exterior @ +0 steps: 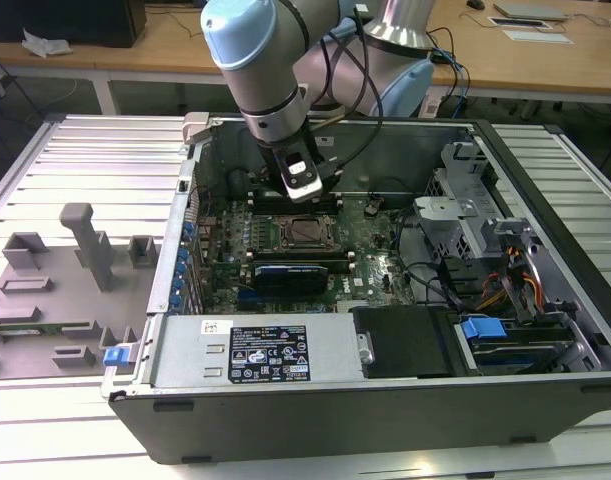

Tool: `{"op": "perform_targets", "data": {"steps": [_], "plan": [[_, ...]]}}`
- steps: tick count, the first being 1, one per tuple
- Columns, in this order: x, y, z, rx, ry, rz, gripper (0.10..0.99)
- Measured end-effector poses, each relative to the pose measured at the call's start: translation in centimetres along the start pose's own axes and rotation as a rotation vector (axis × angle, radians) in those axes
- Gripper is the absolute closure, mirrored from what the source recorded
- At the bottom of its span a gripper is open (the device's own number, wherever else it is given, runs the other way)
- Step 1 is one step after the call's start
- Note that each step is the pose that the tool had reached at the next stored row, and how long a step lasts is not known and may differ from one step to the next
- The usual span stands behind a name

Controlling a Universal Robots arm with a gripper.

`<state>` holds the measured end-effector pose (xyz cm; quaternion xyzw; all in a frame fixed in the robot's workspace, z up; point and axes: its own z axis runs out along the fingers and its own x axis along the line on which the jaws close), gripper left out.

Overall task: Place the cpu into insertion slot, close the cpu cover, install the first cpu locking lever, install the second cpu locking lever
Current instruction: 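Install the first cpu locking lever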

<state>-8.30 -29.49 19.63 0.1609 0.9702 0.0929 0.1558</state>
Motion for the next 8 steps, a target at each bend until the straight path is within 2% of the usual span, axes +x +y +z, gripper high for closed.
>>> {"op": "perform_targets", "data": {"steps": [8], "plan": [[0.09, -0.06, 0.28, 0.008, -0.0063, 0.026, 0.98]]}}
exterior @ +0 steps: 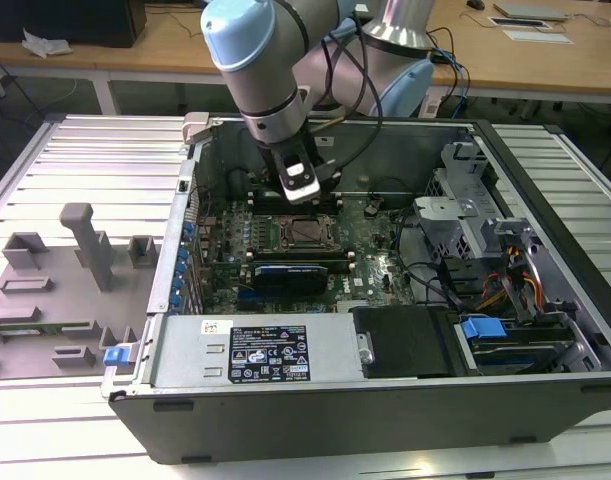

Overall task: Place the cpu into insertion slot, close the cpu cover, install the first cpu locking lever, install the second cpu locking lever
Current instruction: 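Install the first cpu locking lever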

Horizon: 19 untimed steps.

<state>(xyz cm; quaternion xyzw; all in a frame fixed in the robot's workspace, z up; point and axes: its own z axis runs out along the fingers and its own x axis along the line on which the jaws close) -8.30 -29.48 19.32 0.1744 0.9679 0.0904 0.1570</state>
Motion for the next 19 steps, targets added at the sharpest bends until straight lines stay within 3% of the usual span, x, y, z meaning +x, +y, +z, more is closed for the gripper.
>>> {"op": "perform_targets", "data": {"steps": [10, 19], "plan": [[-0.17, -0.52, 0.05, 0.002, -0.0025, 0.01, 0.98], [-0.17, -0.52, 0.05, -0.01, 0.0033, 0.003, 0.98]]}}
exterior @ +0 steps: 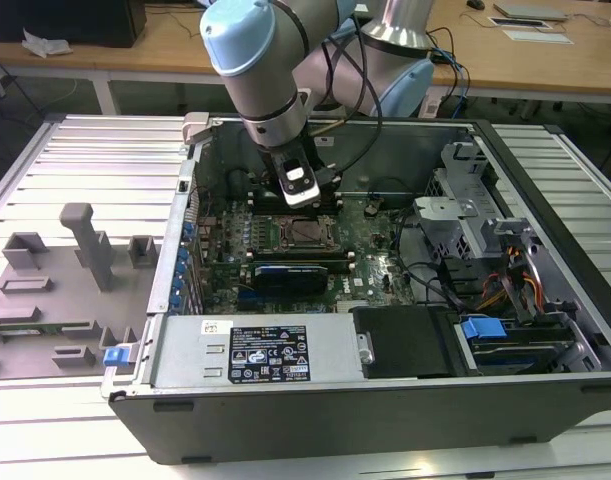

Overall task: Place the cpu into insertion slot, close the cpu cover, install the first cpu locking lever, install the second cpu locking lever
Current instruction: 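Install the first cpu locking lever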

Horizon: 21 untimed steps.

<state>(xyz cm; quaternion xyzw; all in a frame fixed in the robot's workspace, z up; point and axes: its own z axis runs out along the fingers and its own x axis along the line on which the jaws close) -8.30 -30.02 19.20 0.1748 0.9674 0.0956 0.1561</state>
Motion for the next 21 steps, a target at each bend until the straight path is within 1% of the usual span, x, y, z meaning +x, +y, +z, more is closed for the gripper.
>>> {"op": "perform_targets", "data": {"steps": [4, 6, 11, 12, 14, 17, 18, 19, 20, 21], "plan": [[-0.02, 0.01, -0.07, -0.004, 0.0023, -0.005, 0.98], [-0.08, 0.07, -0.26, -0.004, 0.0024, -0.006, 0.98], [-0.4, 0.35, -1.37, -0.004, 0.0027, -0.006, 0.98], [-0.52, 0.46, -1.79, -0.004, 0.0033, -0.006, 0.98], [-0.67, 0.59, -2.31, 0.0, 0.0036, -0.007, 0.98], [-0.68, 0.6, -2.35, 0.001, 0.0041, -0.007, 0.98], [-0.71, 0.61, -2.34, 0.004, 0.0113, -0.006, 0.98], [-0.79, 0.64, -2.29, 0.012, 0.0311, -0.003, 0.98], [-0.9, 0.68, -2.24, 0.018, 0.0476, -0.001, 0.98], [-1.08, 0.74, -2.16, 0.029, 0.0751, 0.003, 0.98]]}}
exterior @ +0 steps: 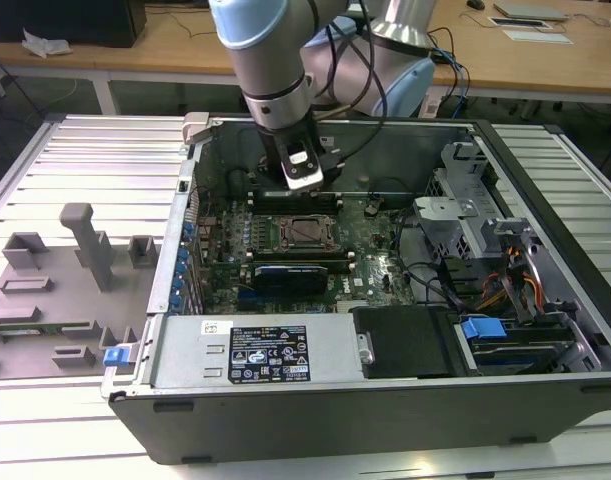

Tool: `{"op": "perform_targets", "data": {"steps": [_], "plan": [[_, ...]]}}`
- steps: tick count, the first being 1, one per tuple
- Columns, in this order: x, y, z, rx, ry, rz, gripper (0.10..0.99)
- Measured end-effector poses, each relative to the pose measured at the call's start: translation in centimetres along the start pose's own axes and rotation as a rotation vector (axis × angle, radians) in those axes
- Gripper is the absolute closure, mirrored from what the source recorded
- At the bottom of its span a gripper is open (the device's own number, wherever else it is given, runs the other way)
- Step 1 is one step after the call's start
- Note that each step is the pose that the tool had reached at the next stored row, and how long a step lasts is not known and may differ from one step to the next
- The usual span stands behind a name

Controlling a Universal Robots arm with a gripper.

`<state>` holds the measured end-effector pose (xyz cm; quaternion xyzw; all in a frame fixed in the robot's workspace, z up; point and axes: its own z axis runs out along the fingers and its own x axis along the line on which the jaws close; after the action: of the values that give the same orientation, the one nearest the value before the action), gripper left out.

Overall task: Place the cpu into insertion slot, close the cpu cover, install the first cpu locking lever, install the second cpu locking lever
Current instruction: 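Install the first cpu locking lever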

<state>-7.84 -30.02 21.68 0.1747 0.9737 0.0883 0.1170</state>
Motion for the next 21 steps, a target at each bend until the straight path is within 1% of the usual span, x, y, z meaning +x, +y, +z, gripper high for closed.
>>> {"op": "perform_targets", "data": {"steps": [3, 4, 7, 8, 9, 10, 11, 12, 13, 14, 15, 16, 18, 19, 20, 21], "plan": [[-0.25, 0.06, 0.08, 0.021, 0.0481, 0.007, 0.98], [-0.29, 0.07, 0.09, 0.026, 0.0556, 0.007, 0.98], [-0.29, 0.06, 0.09, 0.027, 0.0556, 0.007, 0.98], [-0.29, 0.07, 0.09, 0.032, 0.0544, 0.006, 0.98], [-0.29, 0.07, 0.09, 0.045, 0.0531, 0.004, 0.98], [-0.3, 0.07, 0.08, 0.06, 0.0533, 0.001, 0.98], [-0.35, 0.1, 0.07, 0.096, 0.0579, -0.005, 0.98], [-0.42, 0.12, 0.06, 0.113, 0.0649, -0.007, 0.98], [-0.5, 0.14, 0.04, 0.127, 0.0721, -0.008, 0.98], [-0.58, 0.15, 0.0, 0.138, 0.0785, -0.009, 0.98], [-0.65, 0.16, -0.02, 0.143, 0.0823, -0.009, 0.98], [-0.9, 0.17, -0.04, 0.147, 0.0908, -0.008, 0.98], [-1.48, 0.2, 0.05, 0.152, 0.1034, -0.007, 0.98], [-1.95, 0.25, 0.15, 0.157, 0.118, -0.006, 0.98], [-2.42, 0.31, 0.26, 0.165, 0.1388, -0.004, 0.98], [-2.62, 0.32, 0.3, 0.171, 0.1524, -0.003, 0.98]]}}
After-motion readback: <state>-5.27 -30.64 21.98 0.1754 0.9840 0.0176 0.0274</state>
